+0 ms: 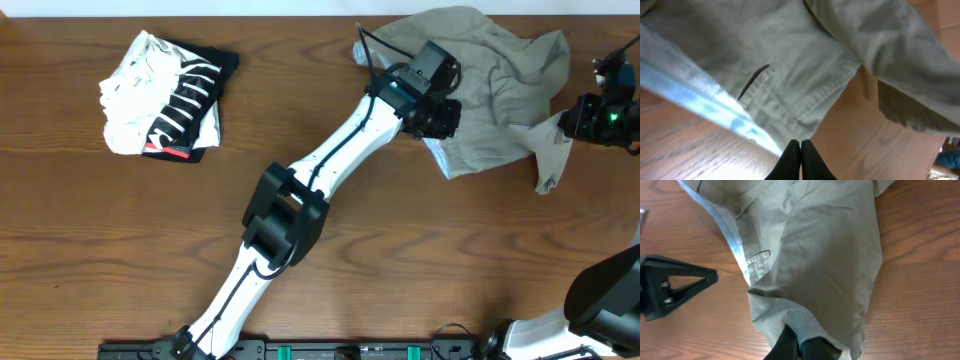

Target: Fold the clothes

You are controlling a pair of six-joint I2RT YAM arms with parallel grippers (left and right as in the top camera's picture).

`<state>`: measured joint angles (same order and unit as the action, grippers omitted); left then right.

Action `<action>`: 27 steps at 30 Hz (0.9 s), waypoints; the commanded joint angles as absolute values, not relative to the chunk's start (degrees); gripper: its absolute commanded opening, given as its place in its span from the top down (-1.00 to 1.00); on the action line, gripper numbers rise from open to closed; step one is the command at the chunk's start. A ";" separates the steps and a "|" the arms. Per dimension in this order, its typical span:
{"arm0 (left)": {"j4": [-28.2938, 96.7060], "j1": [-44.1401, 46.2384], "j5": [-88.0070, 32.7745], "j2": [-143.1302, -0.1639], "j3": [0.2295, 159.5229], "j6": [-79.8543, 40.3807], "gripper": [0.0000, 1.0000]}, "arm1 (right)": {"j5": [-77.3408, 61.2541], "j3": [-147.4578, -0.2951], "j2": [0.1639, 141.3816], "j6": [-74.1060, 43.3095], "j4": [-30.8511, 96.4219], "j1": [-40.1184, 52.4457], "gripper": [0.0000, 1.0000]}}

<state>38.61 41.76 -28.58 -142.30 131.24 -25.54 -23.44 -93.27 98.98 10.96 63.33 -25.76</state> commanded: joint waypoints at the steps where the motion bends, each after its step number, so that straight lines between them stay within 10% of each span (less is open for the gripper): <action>1: 37.47 42.26 -29.02 -144.14 131.33 -26.94 0.88 | -22.50 -93.47 98.48 9.85 63.22 -25.87 0.97; 27: 39.92 43.86 -24.71 -151.48 128.03 -28.34 0.88 | -22.46 -93.47 98.48 9.89 64.90 -25.87 0.97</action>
<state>38.96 43.99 -26.63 -150.61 130.56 -28.32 -22.44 -93.27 98.98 10.55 64.75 -25.76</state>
